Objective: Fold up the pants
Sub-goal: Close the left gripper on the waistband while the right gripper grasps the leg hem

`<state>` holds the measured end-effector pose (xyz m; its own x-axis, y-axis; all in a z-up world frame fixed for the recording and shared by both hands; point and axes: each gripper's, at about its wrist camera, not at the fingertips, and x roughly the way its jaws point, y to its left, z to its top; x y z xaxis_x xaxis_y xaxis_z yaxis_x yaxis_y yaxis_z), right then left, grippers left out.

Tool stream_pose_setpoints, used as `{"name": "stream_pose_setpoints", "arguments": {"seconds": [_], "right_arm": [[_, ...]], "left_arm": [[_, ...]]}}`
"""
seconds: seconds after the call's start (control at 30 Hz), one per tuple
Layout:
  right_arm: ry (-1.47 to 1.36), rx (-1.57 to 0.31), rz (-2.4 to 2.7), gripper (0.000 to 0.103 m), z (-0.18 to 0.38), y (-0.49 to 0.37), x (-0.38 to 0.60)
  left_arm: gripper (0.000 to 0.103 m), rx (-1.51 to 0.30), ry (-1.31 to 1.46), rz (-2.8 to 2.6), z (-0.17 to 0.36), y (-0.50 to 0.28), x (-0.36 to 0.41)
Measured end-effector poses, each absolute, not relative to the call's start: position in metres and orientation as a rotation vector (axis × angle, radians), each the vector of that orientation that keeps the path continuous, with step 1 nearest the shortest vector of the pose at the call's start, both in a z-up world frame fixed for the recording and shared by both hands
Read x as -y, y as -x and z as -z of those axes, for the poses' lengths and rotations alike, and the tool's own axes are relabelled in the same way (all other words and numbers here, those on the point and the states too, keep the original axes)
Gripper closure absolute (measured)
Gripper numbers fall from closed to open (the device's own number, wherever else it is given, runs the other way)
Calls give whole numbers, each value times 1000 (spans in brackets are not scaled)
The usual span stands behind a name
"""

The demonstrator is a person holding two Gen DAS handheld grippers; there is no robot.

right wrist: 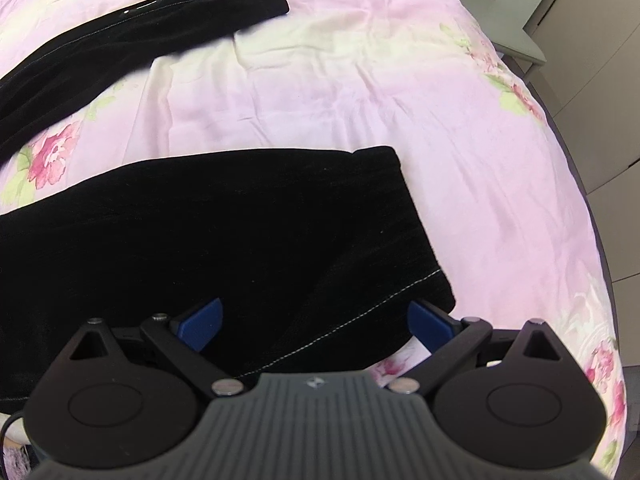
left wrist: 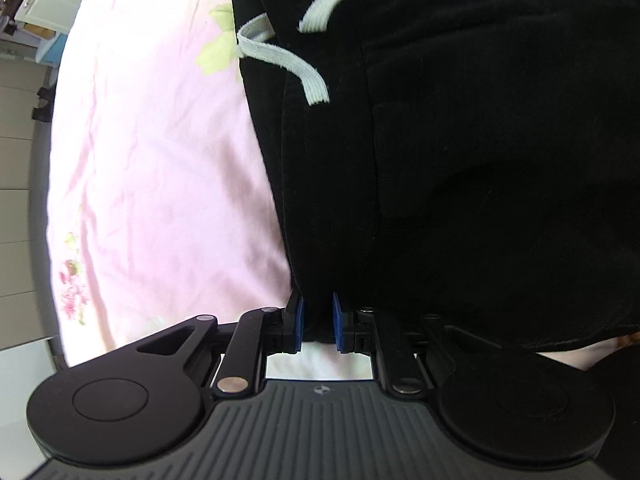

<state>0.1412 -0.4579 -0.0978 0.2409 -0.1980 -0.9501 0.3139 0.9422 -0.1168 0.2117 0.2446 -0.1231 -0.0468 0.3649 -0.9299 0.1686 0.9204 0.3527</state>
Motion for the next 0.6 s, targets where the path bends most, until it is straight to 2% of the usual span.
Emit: {"name": "stream_pose_setpoints", "arguments": {"seconds": [0.07, 0.1, 0.13, 0.2, 0.27, 0.4, 0.6], "right_arm": [[-90, -1285, 328, 7, 97, -143, 460], [-80, -1290, 309, 7, 96, -143, 461], [-70, -1296, 286, 7, 96, -145, 461], [-52, -1302, 229, 7, 92, -146, 461], [-20, -1311, 152, 8, 86, -147, 459], [83, -1311, 31, 18, 80, -150, 451], [176, -1354, -81, 36, 69, -148, 457]], "left_arm": [[87, -1645, -481, -194, 129, -213, -240], [95, -1662, -535, -226, 133, -214, -239], [97, -1677, -626, -272, 138, -212, -239], [93, -1614, -736, -261, 136, -203, -240], [87, -1530, -726, -172, 118, -190, -238], [83, -1426, -713, -43, 90, -170, -229], [58, -1324, -810, 128, 84, -153, -204]]}}
